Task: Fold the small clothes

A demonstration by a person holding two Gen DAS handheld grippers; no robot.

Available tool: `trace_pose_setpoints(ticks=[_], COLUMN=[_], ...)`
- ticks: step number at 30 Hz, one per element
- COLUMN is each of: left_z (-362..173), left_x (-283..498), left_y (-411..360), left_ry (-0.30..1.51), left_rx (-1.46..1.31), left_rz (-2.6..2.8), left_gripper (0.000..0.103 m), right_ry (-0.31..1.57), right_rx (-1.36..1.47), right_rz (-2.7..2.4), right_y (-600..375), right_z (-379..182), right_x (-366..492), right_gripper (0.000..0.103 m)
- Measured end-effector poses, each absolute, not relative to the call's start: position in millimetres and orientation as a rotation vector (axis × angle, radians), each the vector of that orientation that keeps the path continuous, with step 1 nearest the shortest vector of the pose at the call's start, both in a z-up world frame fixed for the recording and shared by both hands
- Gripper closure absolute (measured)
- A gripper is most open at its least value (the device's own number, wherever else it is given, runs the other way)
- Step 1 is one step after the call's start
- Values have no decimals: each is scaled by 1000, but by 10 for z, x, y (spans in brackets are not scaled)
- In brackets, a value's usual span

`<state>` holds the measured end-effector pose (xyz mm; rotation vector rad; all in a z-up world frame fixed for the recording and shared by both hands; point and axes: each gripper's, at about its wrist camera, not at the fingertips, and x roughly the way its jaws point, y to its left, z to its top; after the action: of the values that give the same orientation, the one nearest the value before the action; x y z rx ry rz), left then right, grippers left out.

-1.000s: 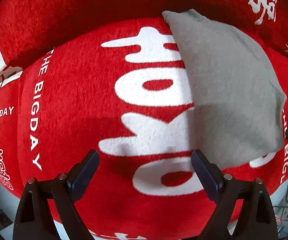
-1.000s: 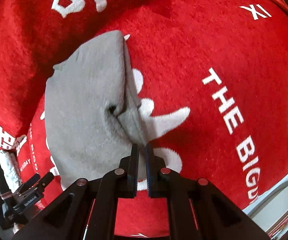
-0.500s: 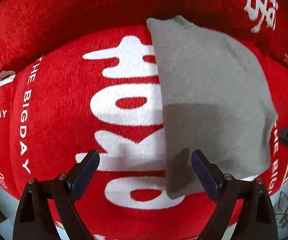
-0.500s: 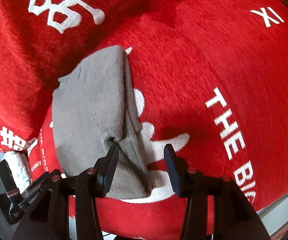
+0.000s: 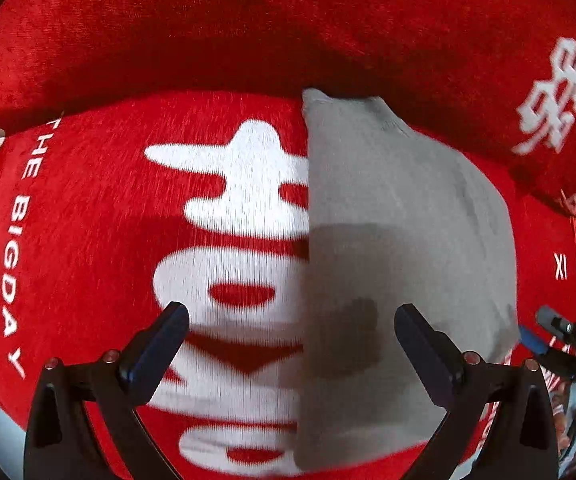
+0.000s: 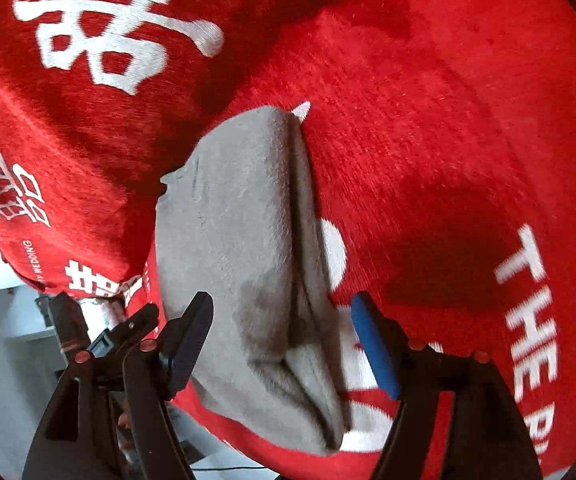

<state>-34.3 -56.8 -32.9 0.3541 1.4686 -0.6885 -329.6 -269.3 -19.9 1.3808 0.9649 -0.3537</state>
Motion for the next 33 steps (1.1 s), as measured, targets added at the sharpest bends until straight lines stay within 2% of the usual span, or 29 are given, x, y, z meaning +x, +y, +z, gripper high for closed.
trace_pose_setpoints(ticks=[5,8,15,16,17,18,19,20,22,24,25,33], left_z=[-664,-806,-833,-831,-844,-824,-792,-764,-686,-612,-545,-26], left_x=[-223,-206,-350,-395,-443,-477,-499,-508,-481,-464,-464,-465], left_y=[-729,-819,-1145,-1193,-1220,-1236,-1227,-1218,-1131,-1064,-1027,-532], left_ry=[1593,1660,1658,1648,1633,1622,1609,1598,1587,1583,1577,1544], left_rx=[289,198,217,259,300,324,331,329,296,270,258,176], left_rz=[-783,-857,-957,-958,-961,-971,-977,-978,-991,-1010,-1028,-1086], left_gripper=[0,0,0,0,0,5,14,19,41,55,58,58], right_ry=[972,979,933,924,923,936,947,914,872,845,835,783], right_rx=[1454,1411,1455,1471,1482,1480,1481,1507,1529,1522,1522,1544], right_rz=[-195,-120,-88,-99,-119,-135,-141,-126,-93,-64,-51,40], right_y=[-2753,-2730,-2690,-2686,-2684,-2675,-2677,-2668,-2640,-2568,-2533,-2093], right_z=[-479,-508,-586,-587,-582,-580,-584,-566,-498,-359,-303,118], right_x=[-3090,-2847,-2602,-2614,-2645,-2661,-2685,-2722,-2741,-2705,-2685,-2568], right_gripper=[28,24,24,27,40,52,66,70,71,71,71,71])
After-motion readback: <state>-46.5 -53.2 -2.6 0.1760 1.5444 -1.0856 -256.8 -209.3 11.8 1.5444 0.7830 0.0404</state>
